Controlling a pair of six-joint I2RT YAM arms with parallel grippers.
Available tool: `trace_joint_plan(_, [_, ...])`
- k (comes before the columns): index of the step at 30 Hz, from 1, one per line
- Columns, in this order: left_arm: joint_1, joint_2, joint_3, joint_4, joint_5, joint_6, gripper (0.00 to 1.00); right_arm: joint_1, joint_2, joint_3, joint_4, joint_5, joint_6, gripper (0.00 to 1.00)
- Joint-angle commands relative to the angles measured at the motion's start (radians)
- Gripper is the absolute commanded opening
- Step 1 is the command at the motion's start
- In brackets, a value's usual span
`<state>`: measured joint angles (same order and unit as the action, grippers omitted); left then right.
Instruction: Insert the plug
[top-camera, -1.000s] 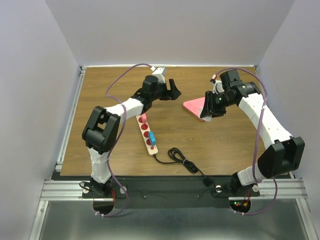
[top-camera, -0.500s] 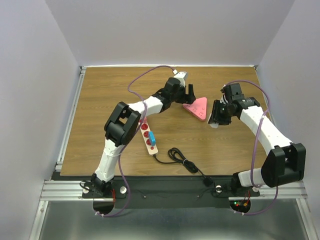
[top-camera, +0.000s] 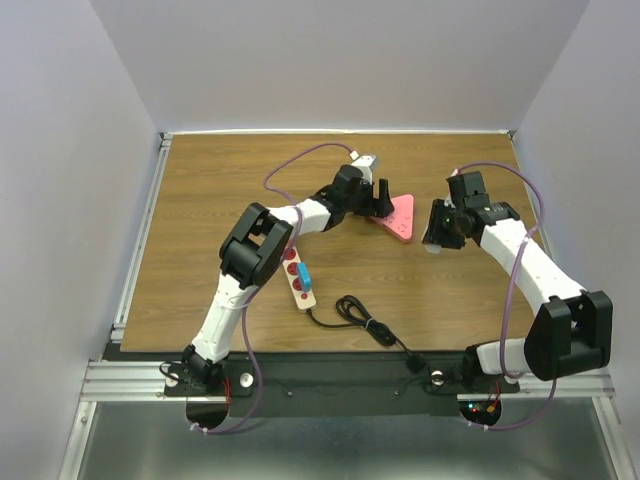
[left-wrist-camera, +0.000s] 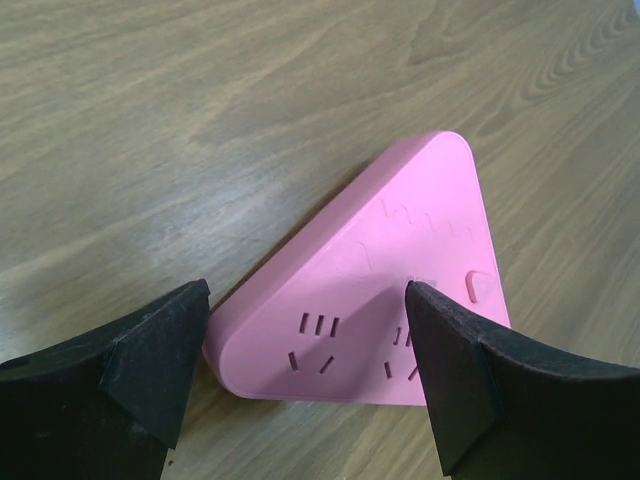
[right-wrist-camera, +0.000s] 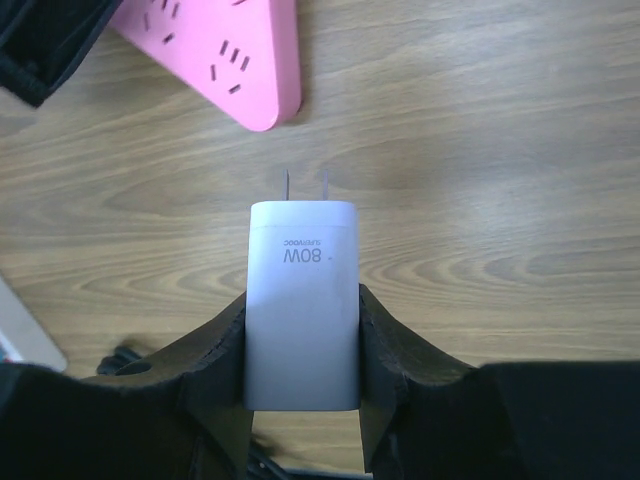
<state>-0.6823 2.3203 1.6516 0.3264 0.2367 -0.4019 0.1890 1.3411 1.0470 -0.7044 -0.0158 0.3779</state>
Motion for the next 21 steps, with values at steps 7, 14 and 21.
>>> trace_joint_plan(7, [-0.033,-0.146,-0.239,0.154,0.073,-0.055,0.89,-0.028,0.045,-0.015,0.146,0.172,0.0,0.0])
trace_joint_plan(14, [-0.062,-0.225,-0.412,0.238,0.096,-0.097,0.87,-0.045,0.156,0.06,0.192,0.212,-0.034,0.0])
trace_joint_plan(21, [-0.103,-0.268,-0.486,0.284,0.104,-0.11,0.82,-0.051,0.276,0.152,0.232,0.257,-0.057,0.0])
